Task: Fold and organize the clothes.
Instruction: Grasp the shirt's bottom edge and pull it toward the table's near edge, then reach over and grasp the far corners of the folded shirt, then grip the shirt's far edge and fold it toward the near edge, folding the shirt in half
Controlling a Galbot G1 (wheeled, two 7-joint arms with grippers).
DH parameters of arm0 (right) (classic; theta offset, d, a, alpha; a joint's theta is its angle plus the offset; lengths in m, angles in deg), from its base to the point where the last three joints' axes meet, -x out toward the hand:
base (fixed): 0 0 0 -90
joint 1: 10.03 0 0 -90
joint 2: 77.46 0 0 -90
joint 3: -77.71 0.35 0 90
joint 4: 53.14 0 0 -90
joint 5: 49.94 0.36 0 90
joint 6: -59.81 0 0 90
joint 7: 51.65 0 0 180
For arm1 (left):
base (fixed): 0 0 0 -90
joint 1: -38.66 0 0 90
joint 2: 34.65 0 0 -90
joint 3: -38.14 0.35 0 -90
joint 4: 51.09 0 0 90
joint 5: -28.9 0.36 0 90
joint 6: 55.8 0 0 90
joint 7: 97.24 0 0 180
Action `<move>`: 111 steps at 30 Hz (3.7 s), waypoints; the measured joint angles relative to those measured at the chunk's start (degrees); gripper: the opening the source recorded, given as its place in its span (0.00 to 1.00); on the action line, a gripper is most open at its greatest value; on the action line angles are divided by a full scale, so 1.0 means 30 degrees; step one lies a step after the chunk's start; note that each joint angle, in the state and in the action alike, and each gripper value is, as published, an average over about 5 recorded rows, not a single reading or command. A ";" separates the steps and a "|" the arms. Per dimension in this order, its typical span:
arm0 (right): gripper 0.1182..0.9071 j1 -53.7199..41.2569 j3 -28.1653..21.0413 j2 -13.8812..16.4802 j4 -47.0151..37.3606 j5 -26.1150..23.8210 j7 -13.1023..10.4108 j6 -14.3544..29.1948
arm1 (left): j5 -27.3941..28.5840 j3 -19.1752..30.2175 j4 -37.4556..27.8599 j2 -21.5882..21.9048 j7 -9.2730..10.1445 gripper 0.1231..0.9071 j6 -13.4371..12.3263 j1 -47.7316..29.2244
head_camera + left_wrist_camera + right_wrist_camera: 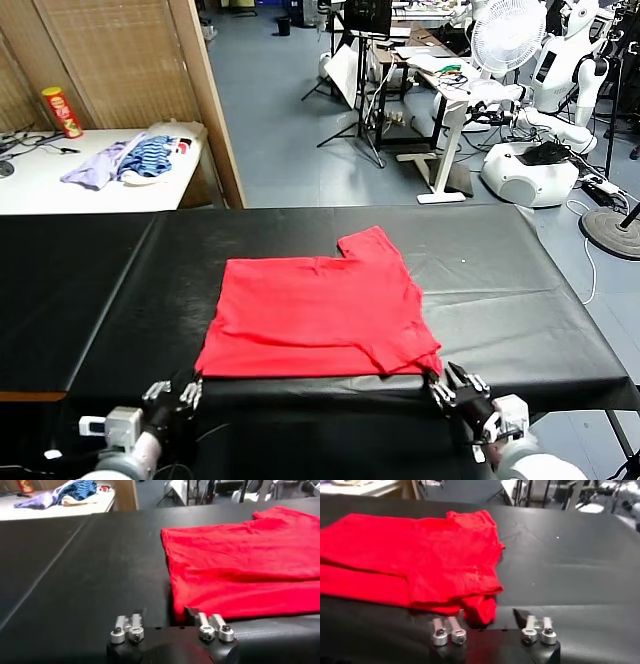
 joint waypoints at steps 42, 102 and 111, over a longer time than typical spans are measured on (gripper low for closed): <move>0.25 -1.9621 -0.9217 -0.5579 -2.1579 -0.1134 0.1194 0.0002 | -0.4945 0.7696 -1.8380 -0.0366 -0.1557 0.34 0.3121 -2.0766; 0.64 -0.6387 -0.4029 0.0443 -0.5199 0.1403 -0.0016 -0.0587 | -0.0079 0.1730 -0.3976 0.0955 -0.2999 0.53 0.2365 -0.6071; 0.86 -0.8733 -0.4939 -0.1518 -0.7930 -0.0521 -0.0103 0.0446 | -0.1298 0.2179 -0.5120 0.0306 -0.2323 0.86 0.1713 -0.7822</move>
